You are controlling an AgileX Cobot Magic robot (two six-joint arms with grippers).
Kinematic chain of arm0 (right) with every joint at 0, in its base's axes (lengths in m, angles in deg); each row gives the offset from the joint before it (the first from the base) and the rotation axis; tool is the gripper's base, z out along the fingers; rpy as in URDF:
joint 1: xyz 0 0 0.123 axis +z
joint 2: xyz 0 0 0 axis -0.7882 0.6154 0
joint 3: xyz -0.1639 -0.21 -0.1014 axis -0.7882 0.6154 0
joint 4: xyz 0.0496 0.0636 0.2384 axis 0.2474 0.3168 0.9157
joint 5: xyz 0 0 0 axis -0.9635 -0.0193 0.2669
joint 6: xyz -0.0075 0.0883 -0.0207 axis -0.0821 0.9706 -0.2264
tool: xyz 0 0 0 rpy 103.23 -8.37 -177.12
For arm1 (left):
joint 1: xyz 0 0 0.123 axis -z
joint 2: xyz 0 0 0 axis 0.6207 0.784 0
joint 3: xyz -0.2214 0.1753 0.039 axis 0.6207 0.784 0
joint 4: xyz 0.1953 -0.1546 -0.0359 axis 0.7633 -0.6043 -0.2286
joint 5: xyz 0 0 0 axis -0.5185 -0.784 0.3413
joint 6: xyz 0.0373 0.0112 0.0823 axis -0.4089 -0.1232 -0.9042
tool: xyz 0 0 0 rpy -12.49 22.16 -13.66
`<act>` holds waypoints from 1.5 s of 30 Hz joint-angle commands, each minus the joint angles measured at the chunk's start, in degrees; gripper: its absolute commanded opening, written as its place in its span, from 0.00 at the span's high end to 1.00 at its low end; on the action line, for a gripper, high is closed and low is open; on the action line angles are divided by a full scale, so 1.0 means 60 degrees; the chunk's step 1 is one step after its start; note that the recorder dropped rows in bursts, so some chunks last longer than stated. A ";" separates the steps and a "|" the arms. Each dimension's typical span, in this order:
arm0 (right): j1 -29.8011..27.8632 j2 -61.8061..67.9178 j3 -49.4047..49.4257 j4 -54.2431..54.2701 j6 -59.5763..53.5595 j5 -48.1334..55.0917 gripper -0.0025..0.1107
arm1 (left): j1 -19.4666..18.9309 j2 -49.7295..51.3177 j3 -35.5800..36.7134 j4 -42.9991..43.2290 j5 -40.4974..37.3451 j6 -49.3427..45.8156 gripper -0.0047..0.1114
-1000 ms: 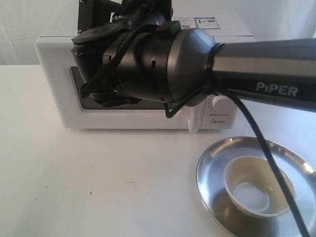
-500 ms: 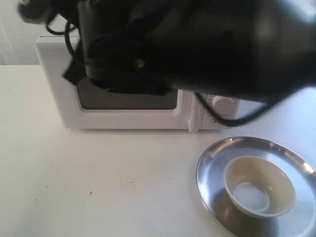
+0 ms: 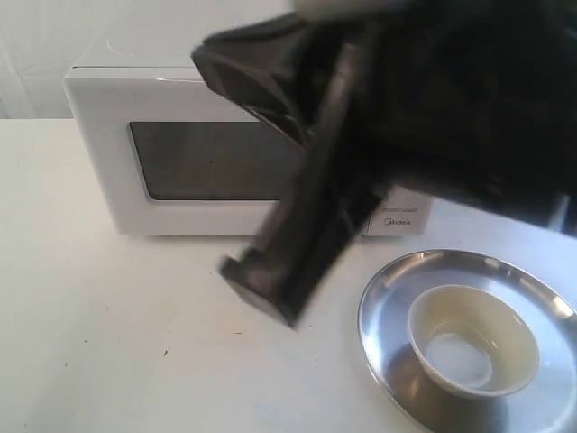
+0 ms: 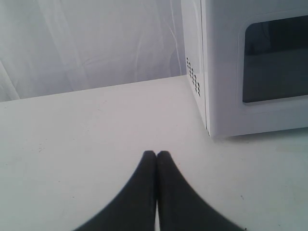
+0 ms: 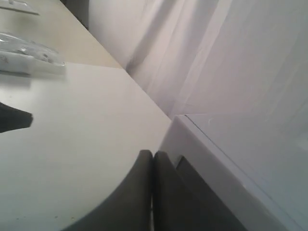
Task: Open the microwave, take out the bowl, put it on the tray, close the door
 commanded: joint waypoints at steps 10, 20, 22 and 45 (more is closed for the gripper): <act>-0.0019 -0.4209 0.3554 0.0659 0.2743 0.0468 0.98 | 0.0039 -0.0020 -0.0026 -0.0075 0.0035 0.0000 0.96; -0.0019 -0.5254 0.3644 0.0899 0.2699 0.1470 0.98 | 0.0039 -0.0020 -0.0026 -0.0075 0.0035 0.0000 0.96; -0.0019 -0.5235 0.3644 0.0899 0.2699 0.2365 0.98 | 0.0039 -0.0020 -0.0026 -0.0075 0.0035 0.0000 0.96; -0.6282 -0.7980 0.6299 -0.0459 0.3380 0.0163 0.98 | 0.0039 -0.0020 -0.0026 -0.0075 0.0035 0.0000 0.96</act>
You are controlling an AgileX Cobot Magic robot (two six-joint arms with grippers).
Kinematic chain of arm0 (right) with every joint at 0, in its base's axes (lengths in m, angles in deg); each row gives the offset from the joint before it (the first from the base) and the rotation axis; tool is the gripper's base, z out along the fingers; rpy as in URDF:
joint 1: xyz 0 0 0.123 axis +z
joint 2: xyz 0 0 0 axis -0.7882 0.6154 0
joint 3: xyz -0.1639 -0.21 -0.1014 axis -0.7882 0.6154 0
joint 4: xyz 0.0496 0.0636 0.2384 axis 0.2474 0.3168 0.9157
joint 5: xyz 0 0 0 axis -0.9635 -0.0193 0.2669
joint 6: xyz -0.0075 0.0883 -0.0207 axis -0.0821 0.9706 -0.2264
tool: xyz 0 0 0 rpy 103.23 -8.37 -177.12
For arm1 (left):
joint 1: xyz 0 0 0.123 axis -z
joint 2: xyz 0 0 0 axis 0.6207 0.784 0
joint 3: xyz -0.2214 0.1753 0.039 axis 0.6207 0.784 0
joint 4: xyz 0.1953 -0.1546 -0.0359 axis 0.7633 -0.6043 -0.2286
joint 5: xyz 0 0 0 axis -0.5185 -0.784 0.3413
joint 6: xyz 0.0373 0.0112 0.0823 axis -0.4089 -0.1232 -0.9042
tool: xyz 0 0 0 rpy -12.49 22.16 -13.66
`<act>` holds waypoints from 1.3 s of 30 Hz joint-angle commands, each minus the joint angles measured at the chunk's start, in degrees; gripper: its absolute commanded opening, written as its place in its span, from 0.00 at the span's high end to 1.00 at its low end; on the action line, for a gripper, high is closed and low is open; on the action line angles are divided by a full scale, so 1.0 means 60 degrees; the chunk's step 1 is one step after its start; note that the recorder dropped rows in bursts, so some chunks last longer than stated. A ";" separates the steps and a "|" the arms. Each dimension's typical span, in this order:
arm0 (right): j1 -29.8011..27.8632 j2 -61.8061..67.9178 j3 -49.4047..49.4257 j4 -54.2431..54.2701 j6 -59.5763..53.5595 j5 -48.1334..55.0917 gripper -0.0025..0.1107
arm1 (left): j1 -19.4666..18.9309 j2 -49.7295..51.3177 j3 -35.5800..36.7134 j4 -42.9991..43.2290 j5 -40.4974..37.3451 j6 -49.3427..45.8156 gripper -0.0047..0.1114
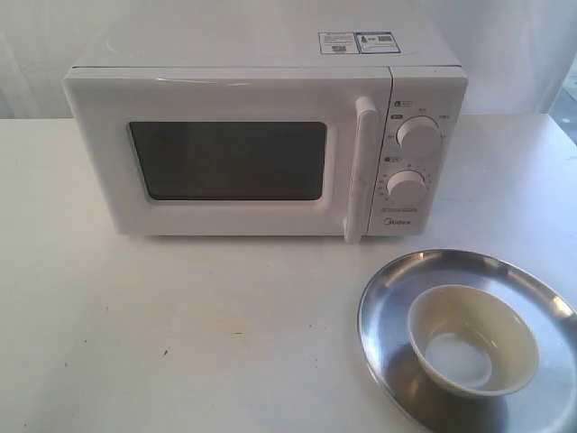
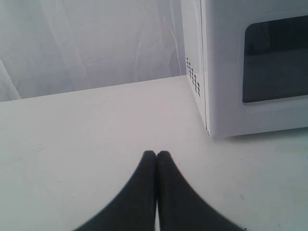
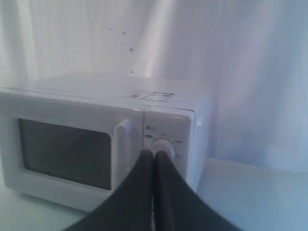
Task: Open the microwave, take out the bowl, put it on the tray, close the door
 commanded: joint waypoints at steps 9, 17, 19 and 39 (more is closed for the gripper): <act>-0.2282 -0.0609 0.1361 -0.0136 0.0124 -0.1016 0.98 | 0.0039 -0.0020 -0.0026 -0.0075 0.0035 0.0000 0.96; -0.2282 -0.0609 0.1443 -0.0123 0.0295 -0.1546 0.98 | 0.0039 -0.0020 -0.0026 -0.0075 0.0035 0.0000 0.96; -0.2282 -0.0609 0.1447 -0.0123 0.0295 -0.1526 0.98 | 0.0039 -0.0020 -0.0026 -0.0075 0.0035 0.0000 0.96; -0.2353 -0.1372 0.1893 0.8799 -1.0109 -0.2255 0.98 | 0.0039 -0.0020 -0.0026 -0.0075 0.0035 0.0000 0.96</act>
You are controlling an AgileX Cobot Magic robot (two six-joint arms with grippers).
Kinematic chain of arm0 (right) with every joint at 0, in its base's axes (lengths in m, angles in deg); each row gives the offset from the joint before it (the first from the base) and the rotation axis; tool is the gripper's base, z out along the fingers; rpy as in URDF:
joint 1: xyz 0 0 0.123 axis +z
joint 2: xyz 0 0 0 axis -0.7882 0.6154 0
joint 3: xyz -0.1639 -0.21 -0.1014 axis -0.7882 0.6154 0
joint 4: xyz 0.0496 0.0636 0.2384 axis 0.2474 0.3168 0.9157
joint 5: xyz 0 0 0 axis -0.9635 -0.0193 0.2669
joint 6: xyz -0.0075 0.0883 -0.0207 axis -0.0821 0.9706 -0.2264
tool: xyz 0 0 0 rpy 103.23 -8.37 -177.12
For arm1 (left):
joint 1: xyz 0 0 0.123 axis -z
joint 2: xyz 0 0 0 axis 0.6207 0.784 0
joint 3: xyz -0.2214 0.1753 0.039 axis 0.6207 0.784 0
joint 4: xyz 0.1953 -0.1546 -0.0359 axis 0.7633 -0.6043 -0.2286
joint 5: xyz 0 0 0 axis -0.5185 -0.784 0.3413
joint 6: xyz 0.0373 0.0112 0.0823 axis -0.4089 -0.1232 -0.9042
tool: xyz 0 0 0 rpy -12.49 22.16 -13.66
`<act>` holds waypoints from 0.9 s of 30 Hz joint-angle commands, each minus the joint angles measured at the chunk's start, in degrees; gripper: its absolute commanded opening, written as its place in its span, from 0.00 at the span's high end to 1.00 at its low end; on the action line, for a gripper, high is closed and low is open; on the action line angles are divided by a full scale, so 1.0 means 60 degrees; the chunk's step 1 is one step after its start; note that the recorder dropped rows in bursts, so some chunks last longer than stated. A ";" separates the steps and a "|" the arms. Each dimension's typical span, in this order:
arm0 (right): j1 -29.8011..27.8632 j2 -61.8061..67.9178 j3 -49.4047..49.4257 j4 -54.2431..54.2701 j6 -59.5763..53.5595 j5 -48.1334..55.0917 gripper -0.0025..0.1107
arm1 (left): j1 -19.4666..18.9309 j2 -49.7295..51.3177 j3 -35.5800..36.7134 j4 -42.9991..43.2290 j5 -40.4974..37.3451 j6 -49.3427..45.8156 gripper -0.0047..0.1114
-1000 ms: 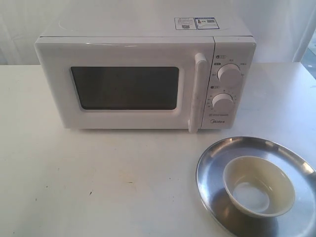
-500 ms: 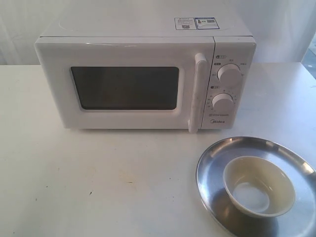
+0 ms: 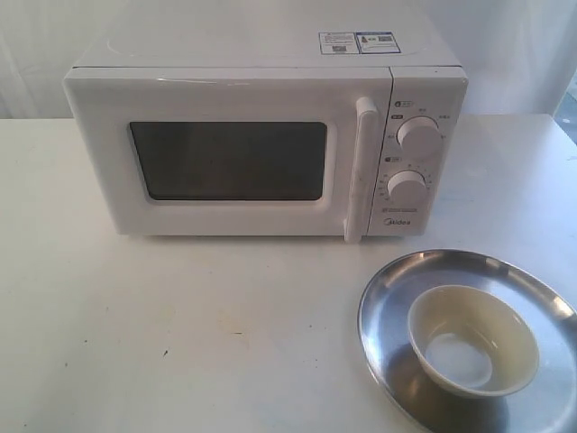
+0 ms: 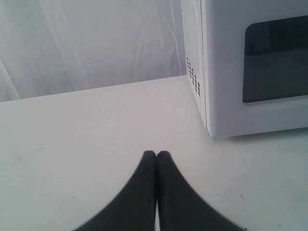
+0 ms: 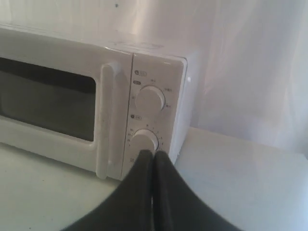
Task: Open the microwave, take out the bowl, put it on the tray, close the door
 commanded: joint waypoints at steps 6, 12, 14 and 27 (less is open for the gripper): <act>-0.0681 -0.0349 0.0764 0.3827 -0.3803 -0.1717 0.98 | 0.0039 -0.0020 -0.0026 -0.0075 0.0035 0.0000 0.96; -0.0899 -0.0349 0.0795 0.4392 -0.4002 -0.1684 0.98 | 0.0039 -0.0020 -0.0026 -0.0075 0.0035 0.0000 0.96; -0.0899 -0.0349 0.0795 0.4392 -0.4065 -0.1684 0.98 | 0.0039 -0.0020 -0.0026 -0.0075 0.0035 0.0000 0.96; -0.1638 -0.0349 0.0795 0.4392 -0.3910 -0.1041 0.98 | 0.0039 -0.0020 -0.0026 -0.0075 0.0035 0.0000 0.96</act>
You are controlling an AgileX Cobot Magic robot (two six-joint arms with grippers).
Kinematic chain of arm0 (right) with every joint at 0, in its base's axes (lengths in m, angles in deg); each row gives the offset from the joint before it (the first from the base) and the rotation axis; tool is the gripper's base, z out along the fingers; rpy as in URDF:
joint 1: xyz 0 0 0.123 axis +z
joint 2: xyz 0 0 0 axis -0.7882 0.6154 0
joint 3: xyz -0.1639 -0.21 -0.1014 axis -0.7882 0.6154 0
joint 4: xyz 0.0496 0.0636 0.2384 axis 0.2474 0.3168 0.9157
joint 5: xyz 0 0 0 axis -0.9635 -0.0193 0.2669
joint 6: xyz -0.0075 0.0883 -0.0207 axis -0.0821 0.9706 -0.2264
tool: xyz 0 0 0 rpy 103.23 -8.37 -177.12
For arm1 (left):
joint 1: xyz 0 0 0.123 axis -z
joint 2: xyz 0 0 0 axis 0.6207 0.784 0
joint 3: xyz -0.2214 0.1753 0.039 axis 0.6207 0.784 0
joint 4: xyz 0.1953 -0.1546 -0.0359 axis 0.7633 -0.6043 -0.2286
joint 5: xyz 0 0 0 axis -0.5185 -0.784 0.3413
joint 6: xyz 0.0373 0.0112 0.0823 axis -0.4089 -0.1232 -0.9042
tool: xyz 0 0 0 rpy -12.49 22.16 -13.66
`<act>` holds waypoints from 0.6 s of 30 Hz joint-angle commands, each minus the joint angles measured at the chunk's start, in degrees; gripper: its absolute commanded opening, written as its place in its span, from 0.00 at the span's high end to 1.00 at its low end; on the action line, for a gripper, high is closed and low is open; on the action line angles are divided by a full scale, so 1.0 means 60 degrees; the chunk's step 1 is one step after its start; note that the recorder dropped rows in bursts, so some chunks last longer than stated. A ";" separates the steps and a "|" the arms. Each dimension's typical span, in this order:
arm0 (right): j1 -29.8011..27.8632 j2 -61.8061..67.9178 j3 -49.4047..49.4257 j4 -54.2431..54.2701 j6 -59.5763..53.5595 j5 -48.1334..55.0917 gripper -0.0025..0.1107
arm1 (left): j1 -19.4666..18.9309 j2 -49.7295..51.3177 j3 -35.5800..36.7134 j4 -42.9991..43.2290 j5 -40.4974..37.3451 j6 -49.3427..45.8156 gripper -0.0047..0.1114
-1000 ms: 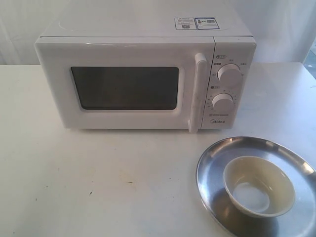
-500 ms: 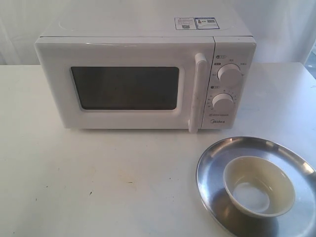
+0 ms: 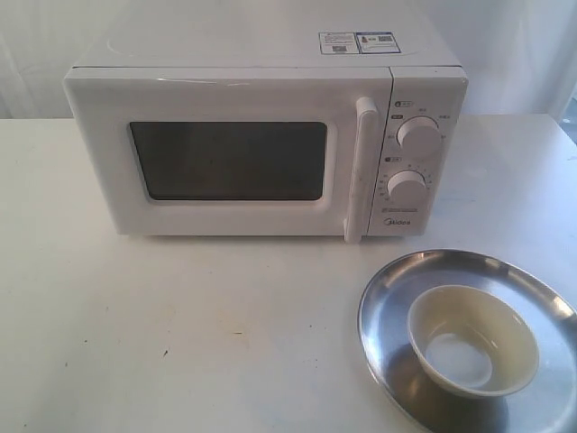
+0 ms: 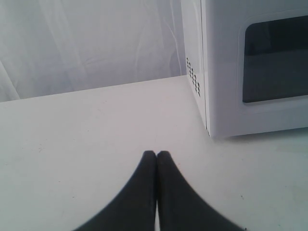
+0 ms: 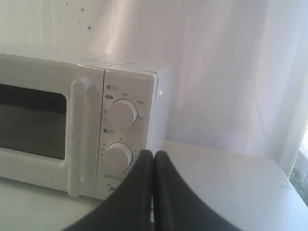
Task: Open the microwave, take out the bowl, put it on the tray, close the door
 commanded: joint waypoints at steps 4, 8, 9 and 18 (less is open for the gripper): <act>-0.0146 -0.0049 0.0064 0.0069 0.0051 0.0206 0.98 | 0.0039 -0.0020 -0.0026 -0.0075 0.0035 0.0000 0.96; -0.0146 -0.0049 0.0064 0.0115 0.0051 0.0342 0.98 | 0.0039 -0.0020 -0.0026 -0.0075 0.0035 0.0000 0.96; -0.0146 -0.0049 0.0064 0.0115 0.0051 0.0342 0.98 | 0.0039 -0.0020 -0.0026 -0.0075 0.0035 0.0000 0.96; -0.0146 -0.0049 0.0064 0.0306 0.0051 0.0708 0.98 | 0.0039 -0.0020 -0.0026 -0.0075 0.0035 0.0000 0.96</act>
